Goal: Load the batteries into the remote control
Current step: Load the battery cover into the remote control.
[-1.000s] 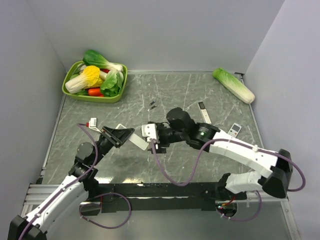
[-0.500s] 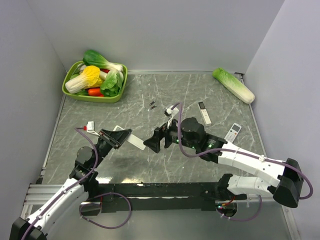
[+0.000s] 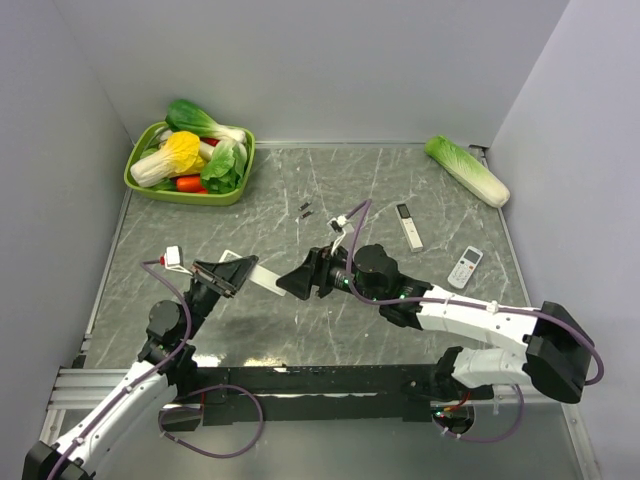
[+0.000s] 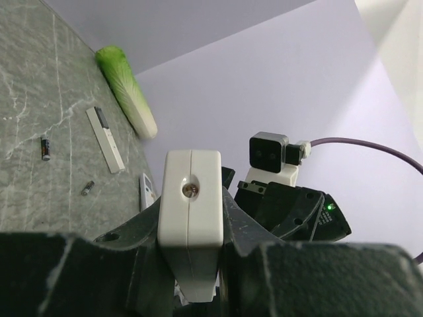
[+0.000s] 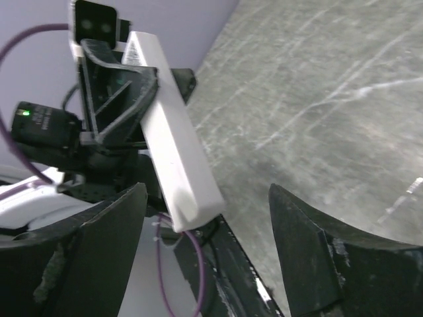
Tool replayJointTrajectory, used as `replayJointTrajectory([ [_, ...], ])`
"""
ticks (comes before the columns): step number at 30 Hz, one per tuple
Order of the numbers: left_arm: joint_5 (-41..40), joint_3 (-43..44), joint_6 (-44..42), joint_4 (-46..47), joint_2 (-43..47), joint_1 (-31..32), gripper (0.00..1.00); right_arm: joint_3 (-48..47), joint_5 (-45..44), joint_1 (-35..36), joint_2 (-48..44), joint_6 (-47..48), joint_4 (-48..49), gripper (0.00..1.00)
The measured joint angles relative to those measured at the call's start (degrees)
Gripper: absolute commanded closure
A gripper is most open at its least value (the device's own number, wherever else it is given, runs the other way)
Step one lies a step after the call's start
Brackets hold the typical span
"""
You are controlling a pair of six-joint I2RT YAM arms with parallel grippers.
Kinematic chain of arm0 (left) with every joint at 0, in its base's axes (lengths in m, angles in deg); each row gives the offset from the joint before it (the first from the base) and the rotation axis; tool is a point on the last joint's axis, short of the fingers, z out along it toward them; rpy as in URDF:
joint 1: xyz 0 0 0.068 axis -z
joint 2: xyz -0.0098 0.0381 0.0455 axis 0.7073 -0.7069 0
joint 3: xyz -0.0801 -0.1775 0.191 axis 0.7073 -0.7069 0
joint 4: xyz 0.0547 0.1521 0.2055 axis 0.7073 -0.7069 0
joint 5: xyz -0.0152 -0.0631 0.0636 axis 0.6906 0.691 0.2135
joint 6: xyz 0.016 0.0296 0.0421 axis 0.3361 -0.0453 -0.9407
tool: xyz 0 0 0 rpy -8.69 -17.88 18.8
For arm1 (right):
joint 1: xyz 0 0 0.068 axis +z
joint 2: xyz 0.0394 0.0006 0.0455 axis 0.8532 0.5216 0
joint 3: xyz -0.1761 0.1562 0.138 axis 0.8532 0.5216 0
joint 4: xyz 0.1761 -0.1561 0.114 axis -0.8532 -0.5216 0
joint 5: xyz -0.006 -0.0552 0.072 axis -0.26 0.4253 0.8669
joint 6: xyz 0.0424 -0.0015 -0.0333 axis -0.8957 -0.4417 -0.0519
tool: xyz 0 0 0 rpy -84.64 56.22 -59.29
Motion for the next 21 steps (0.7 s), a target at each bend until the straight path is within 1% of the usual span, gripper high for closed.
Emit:
replayJointTrajectory([
  [1,-0.1,0.0,0.2,0.2,0.0,0.0,0.98,0.0,0.6,0.0,0.4,-0.5,1.0,0.28],
  [2,-0.2,0.0,0.5,0.4,0.0,0.0,0.98,0.0,1.1,0.0,0.8,-1.0,2.2,0.34],
  [4,-0.2,-0.1,0.8,1.0,0.0,0.0,0.98,0.0,1.9,0.0,1.5,-2.0,4.0,0.41],
  [5,-0.3,-0.1,1.3,1.5,0.1,0.0,0.98,0.3,2.5,0.0,2.0,-2.8,5.6,0.46],
  [7,-0.6,-0.1,1.9,1.7,0.3,0.0,0.98,0.9,3.2,0.0,2.5,-3.7,7.3,0.50],
  [8,-0.7,-0.1,2.1,1.9,0.4,0.0,0.98,1.5,3.6,0.0,2.7,-4.2,8.5,0.55],
  [10,-0.9,-0.2,2.3,1.9,0.7,0.0,0.98,2.8,4.3,0.0,2.7,-5.1,10.7,0.60],
  [14,-1.6,-0.6,4.5,1.9,1.8,0.0,0.98,4.5,5.1,0.0,2.7,-6.5,15.5,0.74],
  [17,-1.7,-0.7,5.7,1.7,3.7,0.1,0.98,6.0,5.8,0.0,2.7,-7.2,20.2,0.81],
  [21,-1.7,-0.7,6.6,0.6,6.3,0.3,0.98,7.1,6.8,0.0,2.7,-7.7,24.1,0.83],
])
